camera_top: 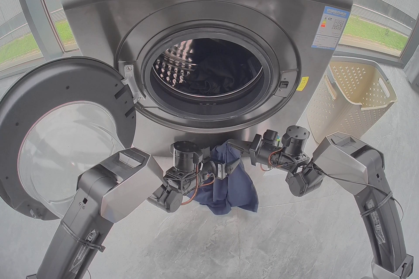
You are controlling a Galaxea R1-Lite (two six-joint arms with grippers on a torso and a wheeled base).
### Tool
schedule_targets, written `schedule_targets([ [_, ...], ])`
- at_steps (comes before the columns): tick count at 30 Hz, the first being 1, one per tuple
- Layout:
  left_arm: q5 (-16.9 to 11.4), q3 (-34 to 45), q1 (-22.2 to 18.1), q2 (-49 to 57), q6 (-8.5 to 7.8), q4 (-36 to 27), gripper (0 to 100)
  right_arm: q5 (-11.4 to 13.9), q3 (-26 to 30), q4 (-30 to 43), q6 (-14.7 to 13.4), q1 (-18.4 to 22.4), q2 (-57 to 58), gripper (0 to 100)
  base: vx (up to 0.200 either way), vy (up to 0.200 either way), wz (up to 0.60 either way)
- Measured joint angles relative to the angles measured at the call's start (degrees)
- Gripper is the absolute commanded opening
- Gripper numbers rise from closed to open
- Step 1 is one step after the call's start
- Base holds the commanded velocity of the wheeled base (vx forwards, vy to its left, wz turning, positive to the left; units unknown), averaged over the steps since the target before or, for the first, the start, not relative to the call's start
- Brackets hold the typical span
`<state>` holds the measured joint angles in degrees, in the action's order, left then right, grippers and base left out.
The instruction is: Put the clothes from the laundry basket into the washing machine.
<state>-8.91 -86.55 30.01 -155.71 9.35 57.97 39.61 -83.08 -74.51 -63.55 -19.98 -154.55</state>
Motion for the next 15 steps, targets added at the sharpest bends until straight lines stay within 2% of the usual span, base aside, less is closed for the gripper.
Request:
schedule_targets([
  [9, 0.2, -6.7, -0.5, -4.2, -1.56, -2.1, 100, 0.2, 1.3, -0.9, 0.0, -0.4, 0.6, 0, 0.0, 0.0, 0.0],
  [15, 1.9, -12.2, -1.1, -6.6, -2.11, -3.5, 100, 0.3, 2.2, -1.9, 0.0, -0.9, 0.9, 0, 0.0, 0.0, 0.0],
])
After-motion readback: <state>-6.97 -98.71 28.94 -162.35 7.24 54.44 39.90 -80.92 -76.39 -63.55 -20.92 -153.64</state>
